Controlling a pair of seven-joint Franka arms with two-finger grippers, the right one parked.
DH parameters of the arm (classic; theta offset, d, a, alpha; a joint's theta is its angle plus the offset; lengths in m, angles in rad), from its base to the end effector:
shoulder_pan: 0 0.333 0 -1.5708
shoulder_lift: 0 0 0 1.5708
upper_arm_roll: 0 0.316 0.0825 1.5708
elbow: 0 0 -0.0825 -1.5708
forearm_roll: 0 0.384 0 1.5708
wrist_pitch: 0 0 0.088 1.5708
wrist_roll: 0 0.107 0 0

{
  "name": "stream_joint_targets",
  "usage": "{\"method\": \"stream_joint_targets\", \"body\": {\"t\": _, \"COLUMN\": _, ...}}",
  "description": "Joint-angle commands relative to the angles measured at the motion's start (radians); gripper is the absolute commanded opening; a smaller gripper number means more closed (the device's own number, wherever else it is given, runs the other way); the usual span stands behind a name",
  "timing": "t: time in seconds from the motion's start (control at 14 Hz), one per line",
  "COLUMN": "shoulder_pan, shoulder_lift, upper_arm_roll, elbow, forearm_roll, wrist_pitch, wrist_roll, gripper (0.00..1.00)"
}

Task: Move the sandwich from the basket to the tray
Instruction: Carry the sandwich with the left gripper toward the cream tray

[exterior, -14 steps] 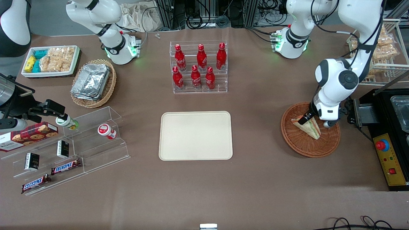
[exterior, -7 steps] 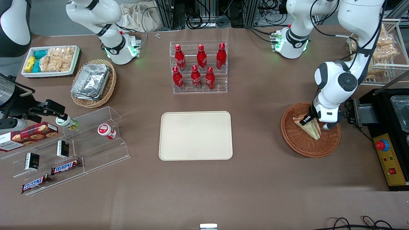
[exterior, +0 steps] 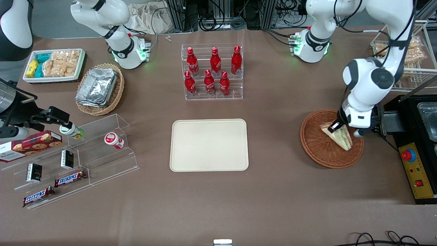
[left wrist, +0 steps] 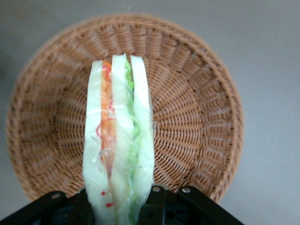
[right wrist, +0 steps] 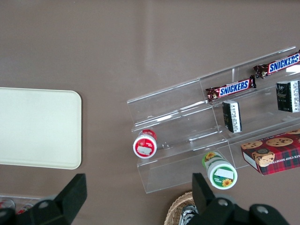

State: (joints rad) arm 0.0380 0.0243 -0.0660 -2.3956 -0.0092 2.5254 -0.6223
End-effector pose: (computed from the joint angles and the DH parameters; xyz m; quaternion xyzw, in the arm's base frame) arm 0.5044 -0.0140 0.3160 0.9538 0.2959 0.0488 0.0203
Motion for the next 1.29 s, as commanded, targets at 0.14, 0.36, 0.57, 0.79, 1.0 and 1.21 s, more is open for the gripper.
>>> {"method": "stream_joint_targets", "body": {"t": 0.14, "shoulder_pan": 0.003, "shoulder_lift": -0.038, "upper_arm_roll": 0.0, "elbow": 0.483, "forearm_roll": 0.014, "wrist_pitch": -0.698, "wrist_roll": 0.131, "gripper": 0.02}}
{"method": "stream_joint_targets", "body": {"t": 0.36, "shoulder_pan": -0.01, "shoulder_lift": 0.02, "upper_arm_roll": -0.011, "elbow": 0.746, "forearm_roll": 0.002, "wrist_pitch": -0.959, "wrist_roll": 0.28, "gripper": 0.04}}
{"method": "stream_joint_targets", "body": {"t": 0.57, "shoulder_pan": -0.009, "shoulder_lift": 0.043, "upper_arm_roll": -0.147, "elbow": 0.814, "forearm_roll": 0.002, "wrist_pitch": -0.994, "wrist_roll": 0.317, "gripper": 0.06}}
{"method": "stream_joint_targets", "body": {"t": 0.79, "shoulder_pan": -0.01, "shoulder_lift": 0.164, "upper_arm_roll": -0.331, "elbow": 0.892, "forearm_roll": 0.014, "wrist_pitch": -0.985, "wrist_roll": 0.291, "gripper": 0.05}}
{"method": "stream_joint_targets", "body": {"t": 1.0, "shoulder_pan": -0.012, "shoulder_lift": 0.313, "upper_arm_roll": -0.438, "elbow": 0.961, "forearm_roll": 0.021, "wrist_pitch": -0.904, "wrist_roll": 0.233, "gripper": 0.06}}
{"method": "stream_joint_targets", "body": {"t": 1.21, "shoulder_pan": -0.119, "shoulder_lift": 0.445, "upper_arm_roll": -0.456, "elbow": 0.957, "forearm_roll": 0.138, "wrist_pitch": -0.746, "wrist_roll": 0.167, "gripper": 0.08}}
